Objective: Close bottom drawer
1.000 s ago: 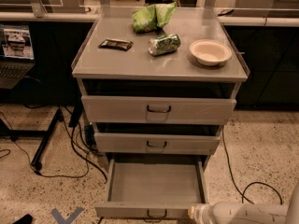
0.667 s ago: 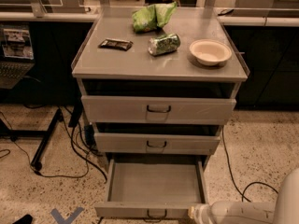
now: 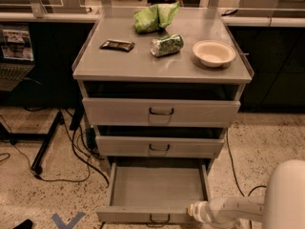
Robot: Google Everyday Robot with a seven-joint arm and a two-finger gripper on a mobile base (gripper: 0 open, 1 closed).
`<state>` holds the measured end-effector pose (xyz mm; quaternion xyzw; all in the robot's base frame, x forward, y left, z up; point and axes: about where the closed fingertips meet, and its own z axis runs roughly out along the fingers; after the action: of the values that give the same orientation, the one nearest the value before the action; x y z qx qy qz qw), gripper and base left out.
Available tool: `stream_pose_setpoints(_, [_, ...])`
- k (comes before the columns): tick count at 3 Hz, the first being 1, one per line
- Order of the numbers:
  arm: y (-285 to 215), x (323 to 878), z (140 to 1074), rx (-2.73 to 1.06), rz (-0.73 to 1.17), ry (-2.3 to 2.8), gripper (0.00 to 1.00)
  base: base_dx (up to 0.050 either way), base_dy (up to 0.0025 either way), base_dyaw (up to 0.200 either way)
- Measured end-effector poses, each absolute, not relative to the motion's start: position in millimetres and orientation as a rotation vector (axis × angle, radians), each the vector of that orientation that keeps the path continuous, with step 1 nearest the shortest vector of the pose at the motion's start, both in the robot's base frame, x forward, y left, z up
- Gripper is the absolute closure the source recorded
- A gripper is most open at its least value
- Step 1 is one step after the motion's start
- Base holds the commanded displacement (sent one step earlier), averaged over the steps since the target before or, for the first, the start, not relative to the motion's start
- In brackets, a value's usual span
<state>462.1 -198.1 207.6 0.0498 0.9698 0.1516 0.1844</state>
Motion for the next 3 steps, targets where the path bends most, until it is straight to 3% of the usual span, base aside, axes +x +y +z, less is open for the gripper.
stream_pose_setpoints(3, [-213.2,438.2,228.8,0.159,0.377,2.709,1.00,0.000,0.00000,0.000])
